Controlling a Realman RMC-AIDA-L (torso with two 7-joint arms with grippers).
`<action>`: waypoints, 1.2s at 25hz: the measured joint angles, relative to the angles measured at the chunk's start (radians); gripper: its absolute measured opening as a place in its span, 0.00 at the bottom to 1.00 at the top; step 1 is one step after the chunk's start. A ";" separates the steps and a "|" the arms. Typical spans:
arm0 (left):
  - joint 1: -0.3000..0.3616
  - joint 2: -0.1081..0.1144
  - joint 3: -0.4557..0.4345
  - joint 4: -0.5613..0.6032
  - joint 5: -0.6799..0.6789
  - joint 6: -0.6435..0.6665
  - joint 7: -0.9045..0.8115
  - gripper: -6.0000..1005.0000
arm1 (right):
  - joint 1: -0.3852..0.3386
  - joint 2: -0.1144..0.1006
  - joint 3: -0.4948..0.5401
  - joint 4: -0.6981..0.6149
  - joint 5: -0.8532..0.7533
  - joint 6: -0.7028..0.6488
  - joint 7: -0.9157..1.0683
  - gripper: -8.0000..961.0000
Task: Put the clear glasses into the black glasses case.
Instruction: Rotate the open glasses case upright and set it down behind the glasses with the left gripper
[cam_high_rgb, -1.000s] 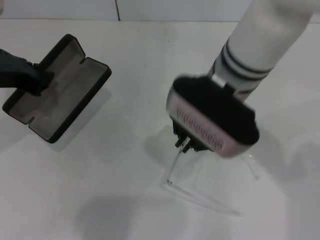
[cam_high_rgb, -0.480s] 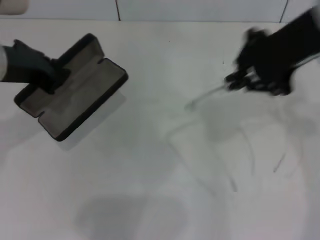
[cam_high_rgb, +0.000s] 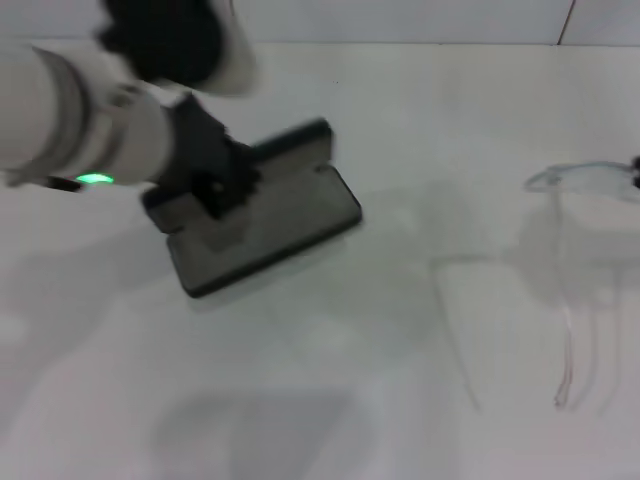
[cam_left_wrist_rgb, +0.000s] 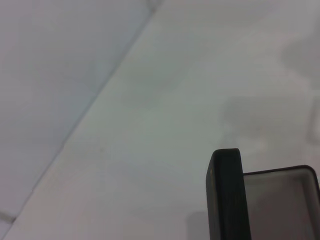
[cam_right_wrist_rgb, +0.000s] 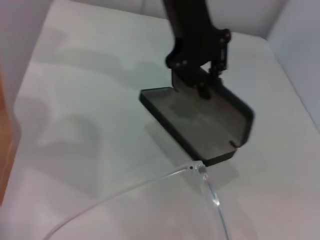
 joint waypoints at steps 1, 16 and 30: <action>-0.019 -0.001 0.042 -0.017 0.016 -0.007 -0.005 0.20 | -0.021 0.001 0.024 -0.001 0.009 -0.003 0.001 0.05; -0.202 -0.008 0.244 -0.289 -0.014 -0.229 -0.048 0.20 | -0.112 -0.015 0.534 0.132 0.020 -0.012 -0.091 0.05; -0.248 -0.010 0.312 -0.380 -0.051 -0.304 0.053 0.20 | -0.106 -0.043 0.596 0.240 -0.014 0.032 -0.126 0.05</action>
